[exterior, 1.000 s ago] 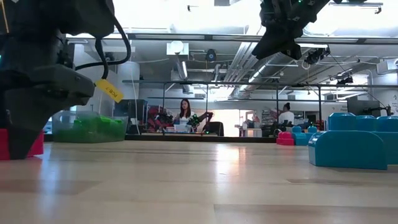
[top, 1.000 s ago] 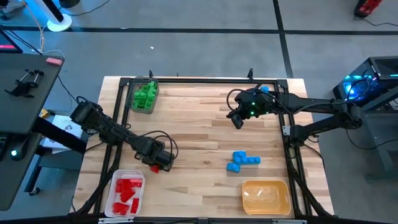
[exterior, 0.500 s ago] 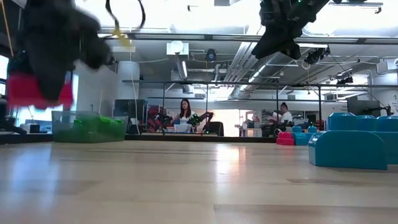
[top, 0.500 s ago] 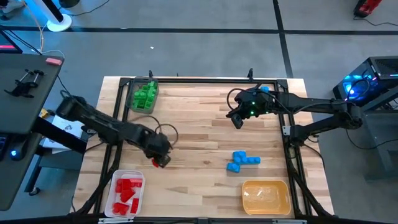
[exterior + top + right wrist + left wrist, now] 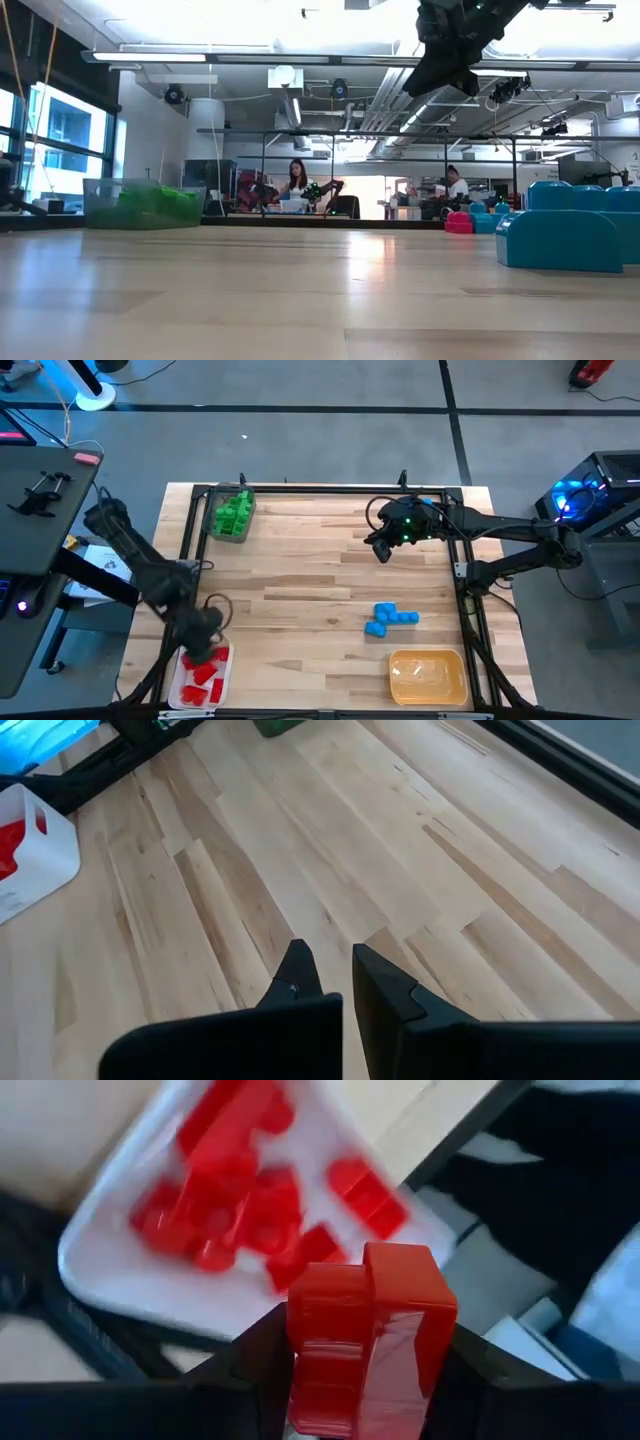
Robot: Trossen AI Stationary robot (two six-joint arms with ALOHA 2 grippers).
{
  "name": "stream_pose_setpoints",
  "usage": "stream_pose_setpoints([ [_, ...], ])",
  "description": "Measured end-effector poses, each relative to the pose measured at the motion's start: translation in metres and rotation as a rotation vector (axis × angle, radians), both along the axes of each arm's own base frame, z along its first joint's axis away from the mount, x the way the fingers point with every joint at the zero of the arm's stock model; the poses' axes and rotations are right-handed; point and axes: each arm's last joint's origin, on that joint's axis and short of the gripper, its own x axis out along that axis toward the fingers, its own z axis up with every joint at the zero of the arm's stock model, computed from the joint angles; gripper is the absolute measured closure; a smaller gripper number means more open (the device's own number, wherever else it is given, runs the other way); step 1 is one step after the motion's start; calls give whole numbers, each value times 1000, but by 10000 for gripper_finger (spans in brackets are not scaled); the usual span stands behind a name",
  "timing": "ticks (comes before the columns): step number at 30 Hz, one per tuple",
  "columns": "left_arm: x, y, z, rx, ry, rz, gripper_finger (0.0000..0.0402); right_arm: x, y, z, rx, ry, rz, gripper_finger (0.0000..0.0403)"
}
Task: Sort blocks
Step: Put the red game piece into the white bin
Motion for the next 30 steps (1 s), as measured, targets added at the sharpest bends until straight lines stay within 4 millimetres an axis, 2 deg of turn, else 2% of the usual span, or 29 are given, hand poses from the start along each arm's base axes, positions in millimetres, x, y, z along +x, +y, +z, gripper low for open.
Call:
stream_pose_setpoints([
  [4, -10, -14, -10, 60, 83, 60, 239, -1, -3, 0, -9, 2, -4, 402],
  [10, -4, -23, -15, 24, 112, 68, 191, -2, -7, 0, -13, 3, -17, 402],
  [19, -2, -21, -15, 7, 77, -19, 130, -2, -8, 0, -13, 3, -21, 402],
  [23, 15, -8, -16, 95, -82, 18, 127, -2, -9, 0, 0, 0, -39, 402],
  [26, 40, 12, -14, 170, -263, 72, 128, -8, -19, -2, 70, 8, -209, 402],
  [30, 78, 59, -9, 329, -511, 117, 128, -23, -46, -9, 93, 74, -447, 402],
])
